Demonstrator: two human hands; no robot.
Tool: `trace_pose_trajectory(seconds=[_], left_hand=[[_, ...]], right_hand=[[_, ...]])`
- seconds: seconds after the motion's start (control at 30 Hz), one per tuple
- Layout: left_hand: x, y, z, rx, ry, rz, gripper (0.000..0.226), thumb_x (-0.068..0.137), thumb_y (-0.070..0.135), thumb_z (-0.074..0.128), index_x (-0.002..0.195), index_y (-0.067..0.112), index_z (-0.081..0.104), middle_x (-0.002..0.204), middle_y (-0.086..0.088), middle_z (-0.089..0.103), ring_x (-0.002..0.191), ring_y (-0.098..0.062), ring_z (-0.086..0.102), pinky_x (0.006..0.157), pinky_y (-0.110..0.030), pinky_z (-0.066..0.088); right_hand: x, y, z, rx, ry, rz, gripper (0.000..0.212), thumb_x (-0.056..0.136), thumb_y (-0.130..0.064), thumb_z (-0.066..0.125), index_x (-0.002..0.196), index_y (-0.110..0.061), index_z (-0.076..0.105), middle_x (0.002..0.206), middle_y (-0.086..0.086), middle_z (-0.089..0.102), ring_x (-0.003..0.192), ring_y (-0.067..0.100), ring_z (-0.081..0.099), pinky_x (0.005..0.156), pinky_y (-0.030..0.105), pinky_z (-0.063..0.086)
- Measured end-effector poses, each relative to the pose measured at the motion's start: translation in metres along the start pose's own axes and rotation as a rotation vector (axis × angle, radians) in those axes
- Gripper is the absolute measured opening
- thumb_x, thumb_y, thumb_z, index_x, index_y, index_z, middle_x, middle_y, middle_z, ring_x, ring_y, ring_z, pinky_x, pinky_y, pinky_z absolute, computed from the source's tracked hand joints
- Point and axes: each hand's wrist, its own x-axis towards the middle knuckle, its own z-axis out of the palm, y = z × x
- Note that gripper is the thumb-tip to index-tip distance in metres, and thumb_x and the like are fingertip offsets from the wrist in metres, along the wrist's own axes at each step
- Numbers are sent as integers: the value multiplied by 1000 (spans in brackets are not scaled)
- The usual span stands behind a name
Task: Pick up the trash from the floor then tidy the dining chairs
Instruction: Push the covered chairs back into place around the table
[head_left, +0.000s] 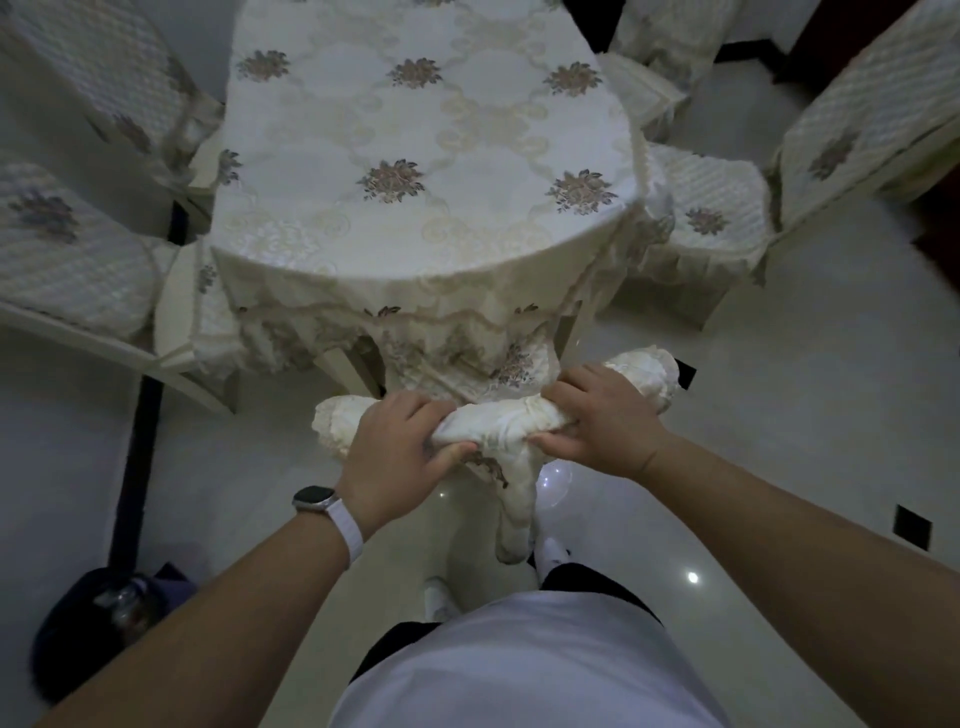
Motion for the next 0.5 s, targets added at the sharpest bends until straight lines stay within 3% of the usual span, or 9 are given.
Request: trace_pose_trajectory(seconds=[0.2,0.5], left_hand=[[-10,20,-3,-40,7,-134,51,82,57,66,112,16,70,107,0,69,97,-20,62,87,-40,50],[-23,51,-25,115,175,-399,50,89,47,55,122,11,67,124,-6,64,115,-23,57,99,-42,47]], right_hand=[[4,-1,-16,74,-181,-38,51,84,-63,53,106,-18,65,93,-2,59,84,18,53,72,35,46],[47,-11,-21,104,-200,-278,49,89,-56,48,112,-16,64,107,0,62,93,21,57,77,34,46]])
